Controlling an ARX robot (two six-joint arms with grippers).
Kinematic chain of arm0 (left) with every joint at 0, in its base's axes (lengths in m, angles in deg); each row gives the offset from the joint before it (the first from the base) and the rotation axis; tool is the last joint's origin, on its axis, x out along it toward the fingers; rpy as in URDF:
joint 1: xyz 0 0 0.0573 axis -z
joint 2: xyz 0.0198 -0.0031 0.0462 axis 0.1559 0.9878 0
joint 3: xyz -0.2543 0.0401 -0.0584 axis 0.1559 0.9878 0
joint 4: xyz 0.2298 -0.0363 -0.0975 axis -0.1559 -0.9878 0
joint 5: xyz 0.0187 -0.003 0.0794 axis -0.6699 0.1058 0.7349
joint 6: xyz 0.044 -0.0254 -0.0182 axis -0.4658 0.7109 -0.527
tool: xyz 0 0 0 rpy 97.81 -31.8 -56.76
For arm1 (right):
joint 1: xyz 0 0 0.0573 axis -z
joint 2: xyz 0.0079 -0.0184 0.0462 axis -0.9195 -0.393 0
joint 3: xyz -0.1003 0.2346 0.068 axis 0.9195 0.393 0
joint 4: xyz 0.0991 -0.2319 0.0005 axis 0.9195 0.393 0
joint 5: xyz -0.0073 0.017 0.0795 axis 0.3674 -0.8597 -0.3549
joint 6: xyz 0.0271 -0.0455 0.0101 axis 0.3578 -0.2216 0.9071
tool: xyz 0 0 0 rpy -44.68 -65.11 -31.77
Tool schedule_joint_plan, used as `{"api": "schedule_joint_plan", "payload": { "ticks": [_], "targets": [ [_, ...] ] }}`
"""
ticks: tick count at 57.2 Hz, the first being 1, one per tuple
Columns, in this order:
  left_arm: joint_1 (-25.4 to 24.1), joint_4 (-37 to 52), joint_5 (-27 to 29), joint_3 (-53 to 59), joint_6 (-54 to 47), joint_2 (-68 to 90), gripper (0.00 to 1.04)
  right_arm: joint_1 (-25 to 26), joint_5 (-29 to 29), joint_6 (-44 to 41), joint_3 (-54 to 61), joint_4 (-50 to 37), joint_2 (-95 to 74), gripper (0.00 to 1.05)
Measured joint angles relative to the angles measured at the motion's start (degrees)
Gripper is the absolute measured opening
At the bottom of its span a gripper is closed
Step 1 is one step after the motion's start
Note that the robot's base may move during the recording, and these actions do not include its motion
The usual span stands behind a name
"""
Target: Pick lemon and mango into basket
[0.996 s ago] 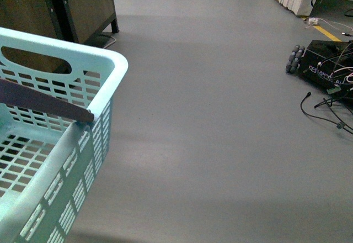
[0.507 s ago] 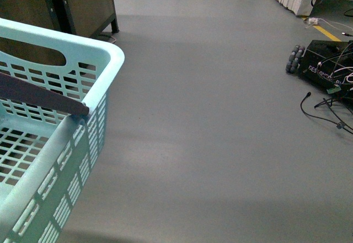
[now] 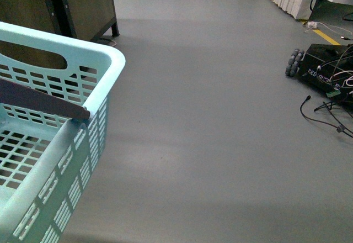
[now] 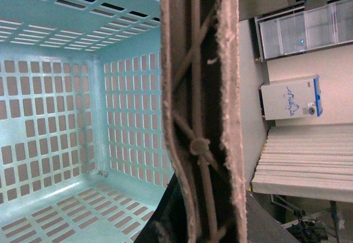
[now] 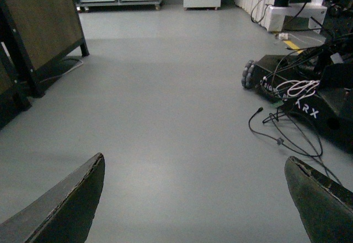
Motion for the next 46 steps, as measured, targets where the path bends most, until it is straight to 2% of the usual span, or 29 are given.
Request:
{"api": "schedule_joint_plan", "payload": {
  "ticks": [46],
  "targets": [
    [0.0, 0.0, 0.1, -0.1, 0.0, 0.0, 0.06, 0.0, 0.0, 0.0, 0.0, 0.0, 0.0, 0.96]
  ]
}}
